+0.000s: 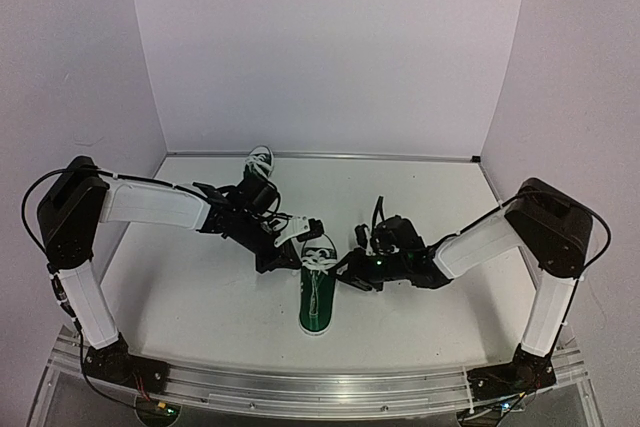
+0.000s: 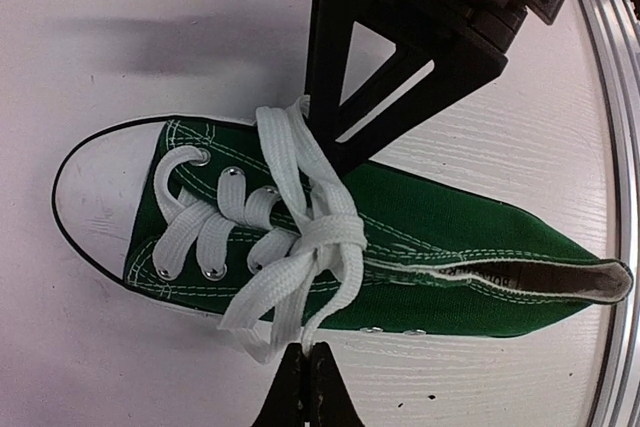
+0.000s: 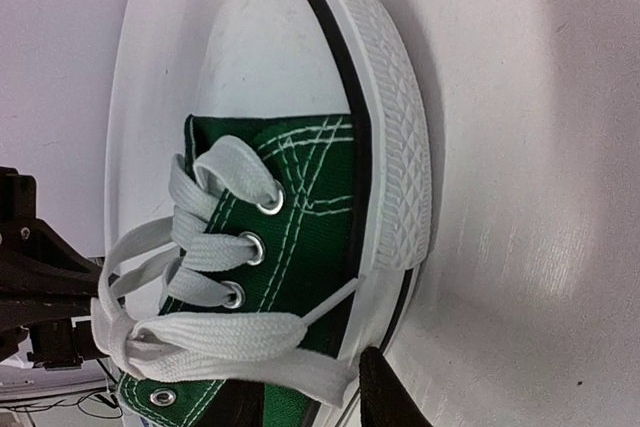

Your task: Tie the shoes

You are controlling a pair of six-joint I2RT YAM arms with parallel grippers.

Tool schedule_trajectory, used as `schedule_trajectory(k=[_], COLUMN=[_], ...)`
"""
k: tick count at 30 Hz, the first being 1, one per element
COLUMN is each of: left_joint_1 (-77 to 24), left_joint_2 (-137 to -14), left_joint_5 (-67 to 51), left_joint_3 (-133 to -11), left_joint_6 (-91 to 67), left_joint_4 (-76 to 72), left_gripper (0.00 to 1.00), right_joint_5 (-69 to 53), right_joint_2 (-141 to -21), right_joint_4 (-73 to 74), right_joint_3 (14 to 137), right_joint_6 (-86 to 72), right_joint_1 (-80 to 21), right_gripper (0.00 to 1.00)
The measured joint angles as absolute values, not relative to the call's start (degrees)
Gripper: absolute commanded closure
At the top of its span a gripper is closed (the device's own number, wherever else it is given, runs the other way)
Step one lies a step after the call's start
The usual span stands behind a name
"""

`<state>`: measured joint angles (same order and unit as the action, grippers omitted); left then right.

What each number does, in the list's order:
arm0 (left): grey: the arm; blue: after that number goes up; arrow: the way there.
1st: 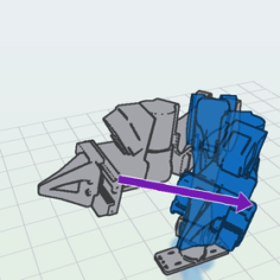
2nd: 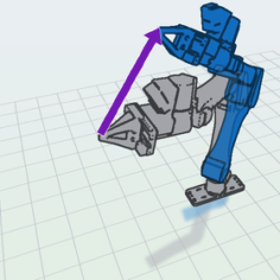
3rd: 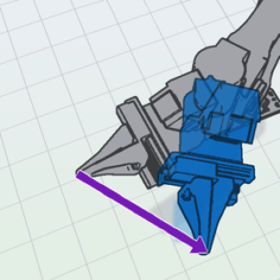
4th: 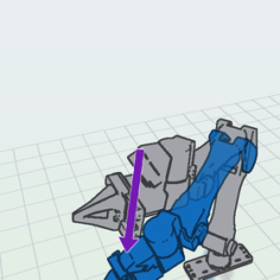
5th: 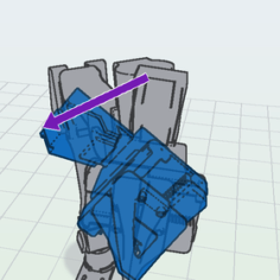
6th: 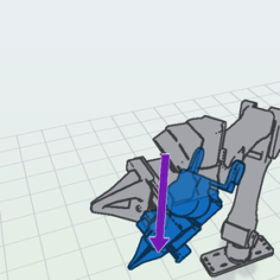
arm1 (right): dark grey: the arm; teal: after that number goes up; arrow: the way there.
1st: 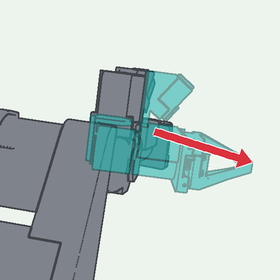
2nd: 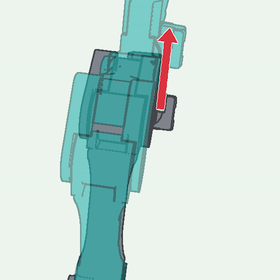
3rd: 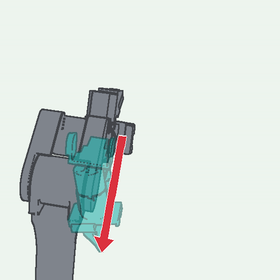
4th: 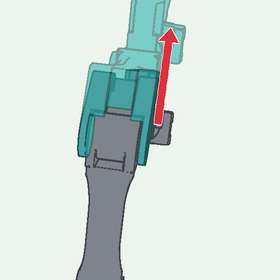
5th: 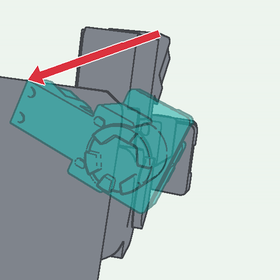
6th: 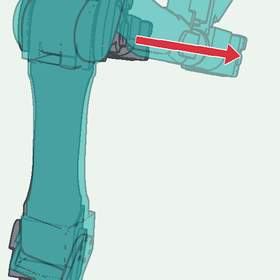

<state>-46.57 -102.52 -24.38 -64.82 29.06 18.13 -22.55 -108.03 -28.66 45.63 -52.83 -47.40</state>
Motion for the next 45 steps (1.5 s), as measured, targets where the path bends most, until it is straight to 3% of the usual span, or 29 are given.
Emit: schedule_trajectory(k=[45], left_joint_1=[-46.6], left_joint_2=[-97.8], left_joint_5=[-26.0], left_joint_3=[-64.8], left_joint_6=[28.6], left_joint_4=[18.0], left_gripper=[1.00], right_joint_5=[-15.3], right_joint_2=[-109.4], right_joint_4=[-41.1], right_joint_3=[41.8], right_joint_6=[-66.7], right_joint_1=[-48.8], right_gripper=[0.73])
